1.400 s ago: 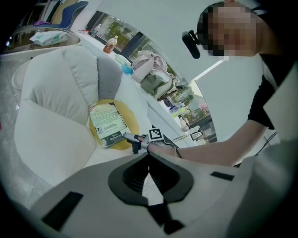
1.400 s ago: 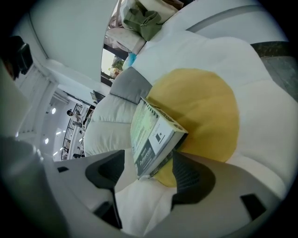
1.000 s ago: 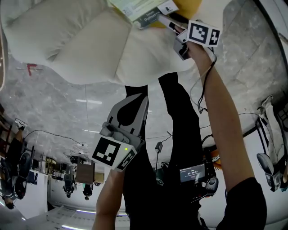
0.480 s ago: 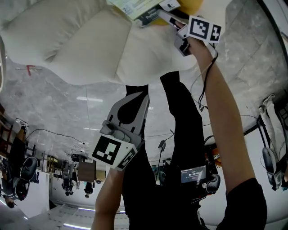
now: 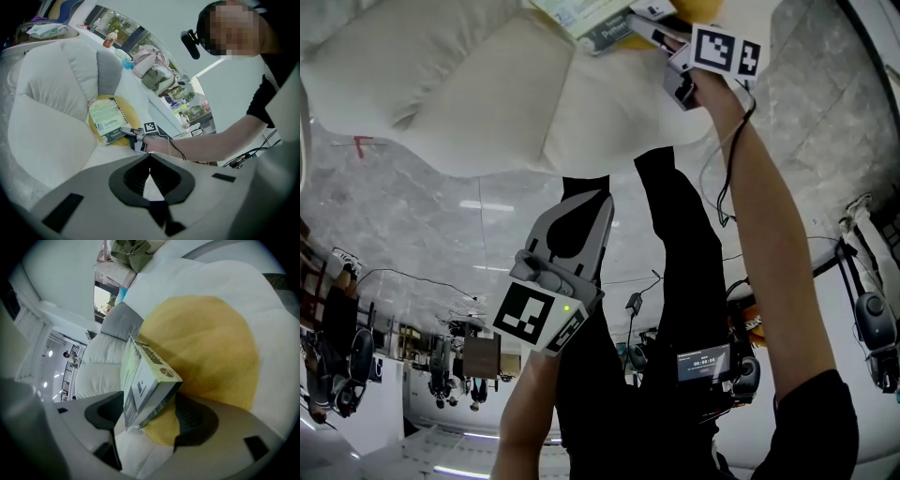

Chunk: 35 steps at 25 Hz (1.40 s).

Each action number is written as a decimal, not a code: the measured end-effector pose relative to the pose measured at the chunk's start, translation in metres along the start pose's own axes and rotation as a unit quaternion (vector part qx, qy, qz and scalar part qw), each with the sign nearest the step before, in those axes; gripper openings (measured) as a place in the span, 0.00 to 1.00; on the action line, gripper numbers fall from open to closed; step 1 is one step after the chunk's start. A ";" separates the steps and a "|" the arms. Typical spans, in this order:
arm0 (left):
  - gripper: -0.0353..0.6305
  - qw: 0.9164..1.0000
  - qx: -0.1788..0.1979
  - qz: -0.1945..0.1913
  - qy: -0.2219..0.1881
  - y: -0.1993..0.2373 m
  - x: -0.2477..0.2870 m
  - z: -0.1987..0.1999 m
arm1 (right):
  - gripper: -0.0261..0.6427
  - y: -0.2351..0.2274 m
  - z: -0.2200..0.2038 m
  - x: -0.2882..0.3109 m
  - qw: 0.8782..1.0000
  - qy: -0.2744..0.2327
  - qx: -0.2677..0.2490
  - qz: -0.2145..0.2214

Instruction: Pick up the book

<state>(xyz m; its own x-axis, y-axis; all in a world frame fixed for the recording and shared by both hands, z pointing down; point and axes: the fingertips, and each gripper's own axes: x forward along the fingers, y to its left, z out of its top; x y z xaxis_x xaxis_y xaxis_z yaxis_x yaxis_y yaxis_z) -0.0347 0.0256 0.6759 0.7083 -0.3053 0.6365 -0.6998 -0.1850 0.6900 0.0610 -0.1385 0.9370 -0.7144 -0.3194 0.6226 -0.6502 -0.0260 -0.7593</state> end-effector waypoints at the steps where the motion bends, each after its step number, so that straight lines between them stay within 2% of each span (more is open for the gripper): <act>1: 0.08 1.000 -0.001 0.000 0.000 0.000 0.000 -0.001 | 0.55 -0.001 0.000 0.001 1.000 0.002 0.000 -0.001; 8: 0.08 1.000 -0.002 0.002 0.000 -0.008 -0.003 -0.004 | 0.55 -0.001 0.003 -0.006 1.000 -0.002 -0.005 -0.022; 12: 0.08 1.000 -0.001 -0.001 0.001 -0.007 0.000 -0.003 | 0.50 0.001 0.006 -0.001 0.999 -0.019 -0.025 -0.035; 17: 0.08 1.000 -0.001 -0.002 -0.003 -0.016 -0.001 0.004 | 0.47 0.011 0.007 -0.011 0.998 -0.028 -0.027 -0.047; 25: 0.08 1.000 0.001 -0.006 -0.010 -0.047 -0.003 0.016 | 0.38 0.041 0.022 -0.041 0.999 -0.044 0.006 -0.005; 35: 0.08 1.000 -0.004 -0.007 -0.024 -0.061 -0.010 0.016 | 0.32 0.065 0.028 -0.056 0.996 -0.057 0.045 0.043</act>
<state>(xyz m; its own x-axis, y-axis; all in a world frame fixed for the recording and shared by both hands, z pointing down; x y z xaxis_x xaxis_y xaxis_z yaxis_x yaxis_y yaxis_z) -0.0004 0.0249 0.6222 0.7132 -0.3468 0.6092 -0.6884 -0.1829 0.7019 0.0662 -0.1488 0.8473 -0.7292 -0.4287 0.5334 -0.5586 -0.0772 -0.8258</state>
